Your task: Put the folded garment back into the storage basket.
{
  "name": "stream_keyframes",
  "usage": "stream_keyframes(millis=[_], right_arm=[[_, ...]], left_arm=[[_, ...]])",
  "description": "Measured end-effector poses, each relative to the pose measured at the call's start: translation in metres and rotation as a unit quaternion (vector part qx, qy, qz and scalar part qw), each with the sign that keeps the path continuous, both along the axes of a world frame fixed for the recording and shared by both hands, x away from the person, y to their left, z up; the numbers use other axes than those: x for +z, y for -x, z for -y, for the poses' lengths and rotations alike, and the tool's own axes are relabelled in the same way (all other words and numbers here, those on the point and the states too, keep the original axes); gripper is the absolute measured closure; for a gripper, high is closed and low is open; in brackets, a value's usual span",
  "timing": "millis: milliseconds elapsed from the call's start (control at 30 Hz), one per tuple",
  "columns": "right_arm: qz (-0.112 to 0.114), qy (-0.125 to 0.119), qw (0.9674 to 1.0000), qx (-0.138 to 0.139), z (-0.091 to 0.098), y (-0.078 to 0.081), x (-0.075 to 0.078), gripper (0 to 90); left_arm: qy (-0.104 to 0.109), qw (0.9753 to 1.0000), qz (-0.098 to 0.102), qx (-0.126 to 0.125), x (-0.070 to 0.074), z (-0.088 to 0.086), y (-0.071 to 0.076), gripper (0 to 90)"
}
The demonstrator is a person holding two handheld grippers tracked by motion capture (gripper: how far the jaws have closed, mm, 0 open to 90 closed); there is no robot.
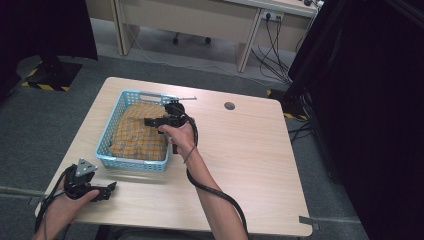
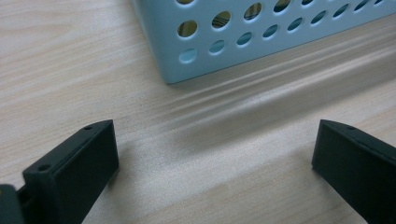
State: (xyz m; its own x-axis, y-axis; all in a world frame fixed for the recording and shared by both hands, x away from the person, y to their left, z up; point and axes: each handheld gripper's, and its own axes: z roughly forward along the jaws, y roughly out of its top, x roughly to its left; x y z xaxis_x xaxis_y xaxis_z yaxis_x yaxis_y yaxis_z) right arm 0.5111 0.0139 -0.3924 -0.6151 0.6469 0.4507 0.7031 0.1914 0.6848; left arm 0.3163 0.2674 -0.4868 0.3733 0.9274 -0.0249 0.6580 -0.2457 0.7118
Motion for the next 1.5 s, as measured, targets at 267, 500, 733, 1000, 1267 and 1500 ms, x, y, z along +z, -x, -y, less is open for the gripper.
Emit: stream_keyframes(millis=[267, 500, 733, 1000, 1267, 1500], right_arm=[[-0.003, 0.002, 0.9999, -0.009, 0.006, -0.001, 0.001, 34.3], [0.008, 0.011, 0.9998, -0.012, 0.013, 0.0, 0.005, 30.7], [0.018, 0.008, 0.9995, -0.024, 0.022, -0.001, 0.009, 26.2], [0.036, 0.017, 0.9988, -0.028, 0.029, 0.003, 0.015, 19.6], [0.045, 0.009, 0.9986, -0.026, 0.036, 0.009, 0.019, 15.8], [0.063, 0.002, 0.9976, -0.027, 0.046, 0.016, 0.024, 11.9]], left_arm=[[0.001, 1.0, 0.0, 0.0, 0.0, 0.0, 0.0, 0.0], [0.003, 1.0, -0.001, 0.0, 0.0, 0.0, 0.0, 0.0], [-0.004, 1.0, 0.004, 0.0, 0.0, -0.001, 0.0, 0.0], [-0.004, 1.0, 0.004, 0.0, 0.0, 0.0, 0.0, 0.0], [-0.004, 1.0, 0.004, 0.0, 0.0, 0.0, 0.0, 0.0], [-0.005, 1.0, 0.004, 0.0, 0.0, 0.0, 0.0, 0.0]])
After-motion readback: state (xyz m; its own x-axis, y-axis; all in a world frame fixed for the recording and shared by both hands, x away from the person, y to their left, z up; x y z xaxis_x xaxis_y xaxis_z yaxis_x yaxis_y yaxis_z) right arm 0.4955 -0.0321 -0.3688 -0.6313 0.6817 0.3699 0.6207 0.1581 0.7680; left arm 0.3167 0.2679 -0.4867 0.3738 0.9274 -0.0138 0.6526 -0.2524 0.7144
